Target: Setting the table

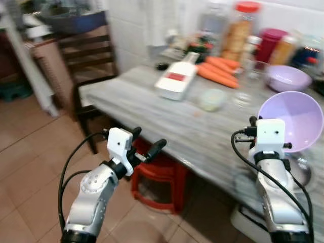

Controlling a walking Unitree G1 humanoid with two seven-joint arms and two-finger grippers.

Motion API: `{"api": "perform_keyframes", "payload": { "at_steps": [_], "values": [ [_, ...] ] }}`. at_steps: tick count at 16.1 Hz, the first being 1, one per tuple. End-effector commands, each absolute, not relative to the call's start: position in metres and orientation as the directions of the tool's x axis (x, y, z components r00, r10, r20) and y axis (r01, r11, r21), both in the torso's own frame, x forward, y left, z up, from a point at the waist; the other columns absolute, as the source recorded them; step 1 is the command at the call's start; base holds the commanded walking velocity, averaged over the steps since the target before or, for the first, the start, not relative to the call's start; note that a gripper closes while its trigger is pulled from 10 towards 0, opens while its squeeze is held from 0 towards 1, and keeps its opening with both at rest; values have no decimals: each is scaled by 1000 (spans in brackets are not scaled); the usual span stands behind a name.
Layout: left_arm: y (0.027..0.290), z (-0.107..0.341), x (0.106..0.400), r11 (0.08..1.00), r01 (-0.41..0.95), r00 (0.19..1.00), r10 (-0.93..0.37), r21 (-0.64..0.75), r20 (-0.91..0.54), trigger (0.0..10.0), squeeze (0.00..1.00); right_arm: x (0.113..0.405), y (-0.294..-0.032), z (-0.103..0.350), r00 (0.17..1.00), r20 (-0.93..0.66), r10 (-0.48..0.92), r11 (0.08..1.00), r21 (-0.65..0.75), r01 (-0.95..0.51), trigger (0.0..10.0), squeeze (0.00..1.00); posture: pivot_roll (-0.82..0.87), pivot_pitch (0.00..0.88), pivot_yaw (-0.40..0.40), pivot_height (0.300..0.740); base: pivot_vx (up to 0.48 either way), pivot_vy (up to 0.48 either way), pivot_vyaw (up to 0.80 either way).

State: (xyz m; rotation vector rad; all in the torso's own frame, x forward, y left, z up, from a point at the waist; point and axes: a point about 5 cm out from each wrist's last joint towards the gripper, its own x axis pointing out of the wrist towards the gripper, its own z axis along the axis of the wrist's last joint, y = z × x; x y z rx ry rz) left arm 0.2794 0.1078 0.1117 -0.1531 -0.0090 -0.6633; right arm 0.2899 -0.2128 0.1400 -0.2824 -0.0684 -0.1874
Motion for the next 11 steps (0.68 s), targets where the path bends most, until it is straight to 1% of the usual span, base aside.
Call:
{"api": "perform_keyframes", "payload": {
  "at_steps": [1,3,5,8,11],
  "values": [
    [109,115,280,776,619,785,-617,-122,60,10000,0,291,-211,145,978,117,-175,942,-268,200,10000,0,-70,0,9,740,0,0,0],
    [109,115,281,777,618,785,-616,-121,58,10000,0,292,-211,145,978,119,-171,943,-268,198,10000,0,-70,0,9,740,0,0,0],
    [109,117,282,782,606,795,-603,-149,67,10000,0,292,-209,145,979,125,-159,944,-271,188,10000,0,-70,0,9,740,0,0,0],
    [111,117,283,790,597,802,-594,-140,62,10000,0,294,-203,148,985,137,-104,951,-276,139,10000,0,-69,0,12,740,0,0,0],
    [108,116,276,738,660,749,-660,-139,52,10000,0,300,-195,150,992,124,-24,959,-276,57,10000,0,-65,0,10,740,0,0,0]
  ]
}}
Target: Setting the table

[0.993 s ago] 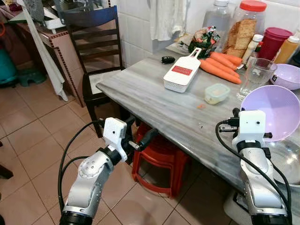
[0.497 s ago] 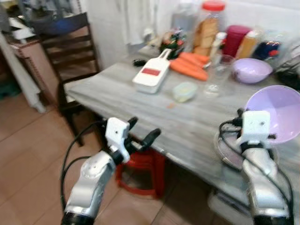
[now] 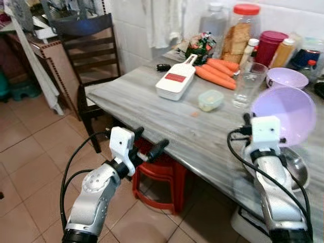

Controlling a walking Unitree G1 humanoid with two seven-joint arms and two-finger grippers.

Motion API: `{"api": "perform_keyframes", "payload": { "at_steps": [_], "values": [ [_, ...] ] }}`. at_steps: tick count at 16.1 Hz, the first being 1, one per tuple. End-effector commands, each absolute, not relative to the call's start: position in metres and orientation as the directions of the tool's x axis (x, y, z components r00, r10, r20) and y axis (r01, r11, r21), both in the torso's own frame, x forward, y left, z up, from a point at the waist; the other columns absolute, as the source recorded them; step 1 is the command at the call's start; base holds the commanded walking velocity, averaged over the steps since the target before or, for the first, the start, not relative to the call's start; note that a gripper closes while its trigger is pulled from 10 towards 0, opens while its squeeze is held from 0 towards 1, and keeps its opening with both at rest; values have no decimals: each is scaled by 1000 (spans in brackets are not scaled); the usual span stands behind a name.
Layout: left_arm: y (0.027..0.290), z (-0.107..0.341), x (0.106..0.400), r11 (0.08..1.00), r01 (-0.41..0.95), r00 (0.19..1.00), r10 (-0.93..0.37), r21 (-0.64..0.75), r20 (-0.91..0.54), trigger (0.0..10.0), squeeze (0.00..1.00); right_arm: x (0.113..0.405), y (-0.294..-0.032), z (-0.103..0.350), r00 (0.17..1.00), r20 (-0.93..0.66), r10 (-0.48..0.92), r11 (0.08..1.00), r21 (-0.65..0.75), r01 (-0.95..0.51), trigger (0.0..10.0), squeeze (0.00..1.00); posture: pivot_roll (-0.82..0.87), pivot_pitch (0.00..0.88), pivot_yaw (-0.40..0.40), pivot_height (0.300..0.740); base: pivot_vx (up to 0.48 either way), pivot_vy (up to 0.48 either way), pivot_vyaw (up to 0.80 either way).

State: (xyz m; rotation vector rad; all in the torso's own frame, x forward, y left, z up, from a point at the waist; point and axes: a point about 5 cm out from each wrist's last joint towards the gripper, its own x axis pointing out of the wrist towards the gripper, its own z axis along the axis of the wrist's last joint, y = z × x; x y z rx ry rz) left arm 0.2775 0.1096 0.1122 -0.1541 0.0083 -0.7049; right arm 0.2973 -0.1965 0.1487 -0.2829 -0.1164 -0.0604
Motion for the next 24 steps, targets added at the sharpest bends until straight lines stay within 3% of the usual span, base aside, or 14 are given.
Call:
{"api": "perform_keyframes", "payload": {
  "at_steps": [1,6,9,16,17,18,24],
  "values": [
    [107,117,273,715,687,725,-686,-128,65,10000,0,302,-192,149,994,109,0,961,-276,30,10000,0,-65,0,10,740,0,0,0],
    [105,112,265,598,794,601,-799,-104,-5,10000,0,318,-164,146,987,10,160,954,-259,-152,10000,0,-59,0,5,740,0,0,0],
    [106,114,265,590,802,592,-806,-94,-4,10000,0,317,-157,132,977,-84,194,943,-257,-210,10000,0,-57,0,3,740,0,0,0],
    [105,112,267,589,802,591,-806,-96,-10,10000,0,316,-173,125,976,-198,88,952,-272,-141,10000,0,-59,0,5,740,0,0,0],
    [105,112,267,589,802,591,-806,-97,-11,10000,0,315,-173,126,976,-197,88,953,-268,-140,10000,592,-59,0,5,740,0,0,0],
    [105,112,267,589,802,591,-807,-98,-12,10000,0,313,-174,127,977,-199,79,955,-266,-131,10000,1000,-59,0,6,740,0,0,0],
    [104,112,270,584,806,585,-811,-96,-17,10000,0,306,-176,130,975,-212,60,966,-234,-110,10000,1000,-68,0,16,740,0,0,0]
  ]
}}
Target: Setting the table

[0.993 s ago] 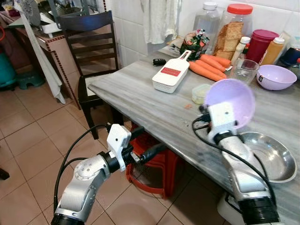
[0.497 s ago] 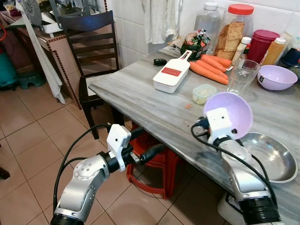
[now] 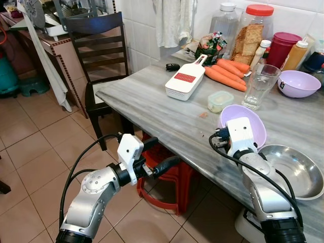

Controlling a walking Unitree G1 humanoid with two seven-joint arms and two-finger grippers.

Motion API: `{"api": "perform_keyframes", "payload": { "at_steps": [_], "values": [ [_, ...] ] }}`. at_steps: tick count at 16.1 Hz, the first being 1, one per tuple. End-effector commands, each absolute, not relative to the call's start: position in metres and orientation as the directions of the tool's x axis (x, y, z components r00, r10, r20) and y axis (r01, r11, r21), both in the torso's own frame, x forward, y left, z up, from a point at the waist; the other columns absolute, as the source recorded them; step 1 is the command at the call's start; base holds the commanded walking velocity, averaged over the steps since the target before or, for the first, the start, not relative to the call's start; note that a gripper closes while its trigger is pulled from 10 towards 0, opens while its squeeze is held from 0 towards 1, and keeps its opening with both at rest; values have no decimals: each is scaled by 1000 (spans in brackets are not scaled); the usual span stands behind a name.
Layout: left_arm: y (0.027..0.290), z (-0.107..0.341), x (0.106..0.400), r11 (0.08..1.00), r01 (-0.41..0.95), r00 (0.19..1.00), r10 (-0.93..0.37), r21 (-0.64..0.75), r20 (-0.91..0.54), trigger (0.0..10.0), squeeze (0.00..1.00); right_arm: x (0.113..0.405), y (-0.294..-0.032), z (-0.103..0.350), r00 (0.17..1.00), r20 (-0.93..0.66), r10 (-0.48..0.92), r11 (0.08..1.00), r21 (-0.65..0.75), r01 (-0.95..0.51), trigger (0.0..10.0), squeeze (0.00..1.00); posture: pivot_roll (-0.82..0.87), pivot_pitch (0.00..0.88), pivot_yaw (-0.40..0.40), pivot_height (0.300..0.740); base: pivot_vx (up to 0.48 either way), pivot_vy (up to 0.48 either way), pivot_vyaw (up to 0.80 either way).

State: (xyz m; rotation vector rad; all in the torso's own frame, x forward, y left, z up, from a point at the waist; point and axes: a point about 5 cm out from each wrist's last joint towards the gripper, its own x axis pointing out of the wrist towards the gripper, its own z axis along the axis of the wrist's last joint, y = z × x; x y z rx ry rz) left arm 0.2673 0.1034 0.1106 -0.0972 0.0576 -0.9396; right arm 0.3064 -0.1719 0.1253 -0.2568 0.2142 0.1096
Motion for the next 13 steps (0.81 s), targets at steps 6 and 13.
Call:
{"api": "perform_keyframes", "payload": {
  "at_steps": [6,13],
  "values": [
    [104,108,271,579,809,579,-815,-100,-34,10000,0,307,-175,139,980,-192,55,970,-224,-98,10000,1000,-73,0,24,740,0,0,0],
    [104,105,273,579,809,578,-815,-98,-38,10000,0,311,-174,158,993,-107,40,980,-190,-60,10000,1000,-74,0,24,740,0,0,0]
  ]
}}
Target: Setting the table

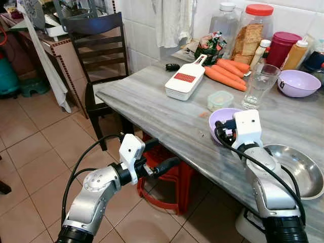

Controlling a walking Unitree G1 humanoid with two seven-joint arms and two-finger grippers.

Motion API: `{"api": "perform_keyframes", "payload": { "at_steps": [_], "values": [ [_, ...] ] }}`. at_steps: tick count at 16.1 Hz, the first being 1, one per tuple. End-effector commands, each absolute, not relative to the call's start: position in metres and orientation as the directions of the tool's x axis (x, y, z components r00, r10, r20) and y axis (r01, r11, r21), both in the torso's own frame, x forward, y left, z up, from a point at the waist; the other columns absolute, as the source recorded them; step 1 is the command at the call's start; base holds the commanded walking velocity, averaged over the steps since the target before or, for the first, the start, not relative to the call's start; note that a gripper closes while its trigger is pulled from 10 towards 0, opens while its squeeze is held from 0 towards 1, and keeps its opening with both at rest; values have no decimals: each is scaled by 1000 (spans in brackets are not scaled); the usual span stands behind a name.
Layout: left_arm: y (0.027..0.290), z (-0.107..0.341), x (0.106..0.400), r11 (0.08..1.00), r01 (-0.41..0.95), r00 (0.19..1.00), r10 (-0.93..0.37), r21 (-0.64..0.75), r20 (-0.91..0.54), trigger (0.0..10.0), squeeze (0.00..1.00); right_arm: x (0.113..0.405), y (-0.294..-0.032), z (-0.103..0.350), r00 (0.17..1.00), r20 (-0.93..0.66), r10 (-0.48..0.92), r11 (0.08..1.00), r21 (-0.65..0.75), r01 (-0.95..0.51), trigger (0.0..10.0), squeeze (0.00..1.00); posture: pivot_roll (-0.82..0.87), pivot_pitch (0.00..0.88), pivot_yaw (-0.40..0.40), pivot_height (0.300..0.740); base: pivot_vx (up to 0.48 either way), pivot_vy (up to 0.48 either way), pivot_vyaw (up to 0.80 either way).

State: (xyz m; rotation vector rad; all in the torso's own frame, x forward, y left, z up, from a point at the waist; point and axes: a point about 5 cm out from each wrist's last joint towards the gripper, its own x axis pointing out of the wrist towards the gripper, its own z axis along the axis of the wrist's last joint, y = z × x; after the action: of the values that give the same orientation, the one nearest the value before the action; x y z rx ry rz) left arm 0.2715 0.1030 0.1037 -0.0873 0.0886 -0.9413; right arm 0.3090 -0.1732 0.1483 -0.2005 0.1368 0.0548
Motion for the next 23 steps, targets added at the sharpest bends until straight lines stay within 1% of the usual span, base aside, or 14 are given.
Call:
{"api": "perform_keyframes", "payload": {
  "at_steps": [1,3,4,6,7,8,10,12,15,18,19,21,23],
  "values": [
    [104,105,273,578,810,577,-816,-97,-38,10000,0,311,-173,163,996,-82,34,981,-186,-49,10000,1000,-76,0,26,740,0,0,0],
    [103,106,274,582,808,582,-812,-93,-32,10000,0,308,-182,173,999,-13,-36,981,-193,33,10000,1000,-80,0,27,740,0,0,0],
    [104,109,276,594,799,595,-804,-92,-20,10000,0,304,-192,178,994,27,-107,973,-201,110,10000,1000,-83,0,25,740,0,0,0],
    [104,110,276,606,790,608,-794,-92,-9,10000,0,298,-205,181,980,71,-186,945,-261,198,10000,1000,-87,0,23,740,0,0,0],
    [104,112,277,626,774,629,-777,-91,5,10000,0,288,-216,177,962,76,-262,918,-289,273,10000,1000,-93,0,25,740,0,0,0],
    [103,116,277,649,754,655,-755,-102,33,10000,0,272,-233,166,926,42,-376,882,-289,371,10000,1000,-97,0,25,740,0,0,0],
    [102,117,276,632,767,639,-768,-112,40,10000,0,263,-242,162,896,40,-443,853,-289,435,10000,1000,-107,0,28,740,0,0,0],
    [102,117,275,624,774,631,-775,-107,38,10000,0,254,-248,154,862,-4,-508,830,-271,488,10000,1000,-113,0,30,740,0,0,0],
    [101,117,275,625,773,631,-775,-109,38,10000,0,248,-249,139,850,-88,-520,836,-254,485,10000,1000,-119,0,30,740,0,0,0],
    [99,116,273,615,780,622,-782,-116,32,10000,0,249,-248,128,849,-170,-500,857,-241,456,10000,1000,-118,0,29,740,0,0,0],
    [98,117,272,611,782,619,-785,-120,34,10000,0,249,-248,123,849,-200,-489,865,-240,441,10000,984,-117,0,27,740,0,0,0],
    [98,118,270,591,798,598,-800,-117,39,10000,0,249,-252,115,830,-252,-498,864,-226,450,10000,984,-114,0,22,740,0,0,0],
    [98,118,266,561,818,569,-821,-126,36,10000,0,248,-255,109,817,-287,-499,865,-221,451,10000,957,-112,0,22,740,0,0,0]
  ]
}}
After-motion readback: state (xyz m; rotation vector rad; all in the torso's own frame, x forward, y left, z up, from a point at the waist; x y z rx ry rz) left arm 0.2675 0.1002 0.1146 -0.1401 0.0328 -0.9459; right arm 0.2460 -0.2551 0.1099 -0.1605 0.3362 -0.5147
